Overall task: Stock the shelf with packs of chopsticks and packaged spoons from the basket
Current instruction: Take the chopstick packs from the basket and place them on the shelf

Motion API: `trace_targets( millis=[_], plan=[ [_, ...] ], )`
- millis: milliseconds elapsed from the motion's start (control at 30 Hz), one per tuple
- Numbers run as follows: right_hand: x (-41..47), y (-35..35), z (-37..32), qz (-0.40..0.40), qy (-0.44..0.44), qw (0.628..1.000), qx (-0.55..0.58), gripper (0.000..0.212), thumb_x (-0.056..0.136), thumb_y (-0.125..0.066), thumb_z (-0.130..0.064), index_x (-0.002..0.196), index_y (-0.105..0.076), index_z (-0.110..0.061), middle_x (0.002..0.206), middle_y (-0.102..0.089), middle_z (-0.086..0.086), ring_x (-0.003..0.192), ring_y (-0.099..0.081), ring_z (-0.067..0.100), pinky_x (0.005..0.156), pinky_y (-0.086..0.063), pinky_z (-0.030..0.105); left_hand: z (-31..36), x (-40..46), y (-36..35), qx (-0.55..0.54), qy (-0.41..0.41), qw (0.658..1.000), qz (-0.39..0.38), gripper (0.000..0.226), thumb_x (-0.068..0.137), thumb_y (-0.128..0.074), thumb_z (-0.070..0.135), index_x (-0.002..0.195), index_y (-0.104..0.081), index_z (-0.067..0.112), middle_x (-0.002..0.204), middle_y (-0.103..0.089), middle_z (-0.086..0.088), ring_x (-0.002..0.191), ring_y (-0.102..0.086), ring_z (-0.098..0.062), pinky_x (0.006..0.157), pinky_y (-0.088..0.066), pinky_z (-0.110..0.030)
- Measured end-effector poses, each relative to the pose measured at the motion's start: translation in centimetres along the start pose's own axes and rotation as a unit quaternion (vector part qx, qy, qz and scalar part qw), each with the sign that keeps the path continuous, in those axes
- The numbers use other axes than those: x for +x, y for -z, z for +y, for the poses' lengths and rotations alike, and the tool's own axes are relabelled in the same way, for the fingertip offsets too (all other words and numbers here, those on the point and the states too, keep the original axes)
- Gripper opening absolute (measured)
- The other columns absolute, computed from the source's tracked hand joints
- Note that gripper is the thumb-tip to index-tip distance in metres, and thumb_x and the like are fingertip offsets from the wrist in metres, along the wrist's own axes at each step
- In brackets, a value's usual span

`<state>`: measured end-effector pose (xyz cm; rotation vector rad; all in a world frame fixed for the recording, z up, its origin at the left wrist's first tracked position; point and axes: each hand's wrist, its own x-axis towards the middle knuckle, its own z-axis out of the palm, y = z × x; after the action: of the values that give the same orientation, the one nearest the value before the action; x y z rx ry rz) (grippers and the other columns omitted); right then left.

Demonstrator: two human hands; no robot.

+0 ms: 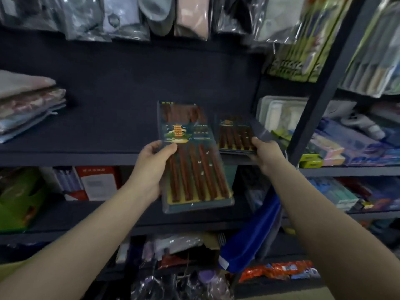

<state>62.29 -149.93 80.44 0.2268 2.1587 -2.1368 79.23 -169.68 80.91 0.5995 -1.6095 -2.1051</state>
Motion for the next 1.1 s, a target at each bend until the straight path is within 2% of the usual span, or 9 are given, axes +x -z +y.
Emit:
trace_targets(
  millis=[133,233,333,433,500,600,700,900,1100],
  plan=[
    [1.2,1.1,-1.1,0.015,0.206,0.912,-0.355,0.057,0.092,-0.049,-0.043,0.138,-0.042,-0.011,0.143,-0.042,0.015,0.133,-0.037,0.036,0.110,-0.033,0.047,1.9,4.7,-3.8,0.017,0.050,0.997,-0.048,0.021,0.083,-0.063,0.023,0.098,-0.062,0.009,0.100,-0.067,-0.011,0.094,-0.064,-0.028,0.090,-0.050,-0.045],
    [-1.4,1.8,-2.2,-0.153,0.327,0.900,-0.245,0.041,0.091,-0.048,-0.046,0.128,-0.049,-0.028,0.135,-0.050,-0.002,0.129,-0.044,0.014,0.111,-0.035,0.034,2.7,8.8,-6.9,-0.013,0.082,0.992,-0.096,0.010,0.085,-0.061,0.015,0.084,-0.064,0.006,0.084,-0.067,-0.009,0.070,-0.067,-0.021,0.068,-0.057,-0.033],
    [-2.8,2.3,-3.2,-0.255,0.415,0.799,-0.352,0.062,0.074,-0.053,-0.070,0.128,-0.042,-0.040,0.140,-0.042,-0.009,0.133,-0.037,0.005,0.109,-0.029,0.016,3.1,11.6,-9.9,-0.023,0.094,0.987,-0.128,0.020,0.084,-0.062,0.012,0.101,-0.062,0.001,0.085,-0.068,-0.010,0.064,-0.068,-0.018,0.049,-0.056,-0.026],
    [-1.2,2.6,-3.0,-0.146,0.496,0.687,-0.510,0.063,0.082,-0.056,-0.051,0.139,-0.042,-0.029,0.145,-0.044,-0.001,0.133,-0.042,0.019,0.106,-0.040,0.033,2.8,13.1,-12.5,-0.040,0.118,0.978,-0.170,0.028,0.084,-0.061,0.010,0.110,-0.058,-0.001,0.101,-0.067,-0.015,0.082,-0.067,-0.023,0.059,-0.059,-0.032],
    [0.1,2.8,-2.6,-0.087,0.529,0.648,-0.541,0.054,0.089,-0.044,-0.041,0.138,-0.046,-0.020,0.140,-0.051,0.008,0.126,-0.052,0.028,0.098,-0.047,0.040,2.4,13.8,-13.8,-0.008,0.109,0.974,-0.199,0.024,0.086,-0.059,0.011,0.107,-0.059,0.000,0.106,-0.066,-0.015,0.086,-0.066,-0.021,0.067,-0.057,-0.029],
    [1.9,3.6,-2.0,-0.089,0.500,0.651,-0.565,0.048,0.089,-0.048,-0.030,0.135,-0.051,-0.016,0.135,-0.056,0.012,0.122,-0.055,0.032,0.096,-0.050,0.044,2.5,14.3,-14.2,0.138,0.059,0.961,-0.231,0.022,0.086,-0.058,0.013,0.108,-0.057,0.008,0.123,-0.057,-0.008,0.107,-0.056,-0.019,0.089,-0.046,-0.026],
    [3.2,3.8,-1.2,-0.103,0.481,0.629,-0.602,0.048,0.092,-0.049,-0.031,0.139,-0.046,-0.019,0.144,-0.047,0.008,0.133,-0.045,0.028,0.104,-0.045,0.044,2.4,13.7,-13.1,0.245,-0.012,0.939,-0.240,0.034,0.087,-0.056,0.016,0.121,-0.052,0.016,0.118,-0.047,0.003,0.112,-0.043,-0.012,0.098,-0.035,-0.026],
    [4.4,4.4,-1.2,-0.155,0.397,0.639,-0.640,0.064,0.096,-0.039,-0.044,0.150,-0.017,-0.020,0.159,-0.017,0.000,0.147,-0.015,0.019,0.119,-0.017,0.034,3.1,9.2,-8.7,0.301,-0.233,0.903,-0.196,0.020,0.090,-0.052,0.016,0.099,-0.056,0.034,0.104,-0.057,0.021,0.096,-0.054,0.005,0.082,-0.043,-0.014],
    [2.5,2.5,-0.6,-0.075,0.413,0.648,-0.636,0.067,0.091,-0.041,-0.053,0.143,-0.033,-0.012,0.154,-0.030,0.007,0.145,-0.021,0.026,0.117,-0.014,0.049,1.4,3.1,-4.1,0.350,-0.317,0.876,-0.102,0.024,0.089,-0.050,0.013,0.108,-0.054,0.027,0.093,-0.062,0.017,0.089,-0.059,0.003,0.076,-0.046,-0.010]
  ],
)
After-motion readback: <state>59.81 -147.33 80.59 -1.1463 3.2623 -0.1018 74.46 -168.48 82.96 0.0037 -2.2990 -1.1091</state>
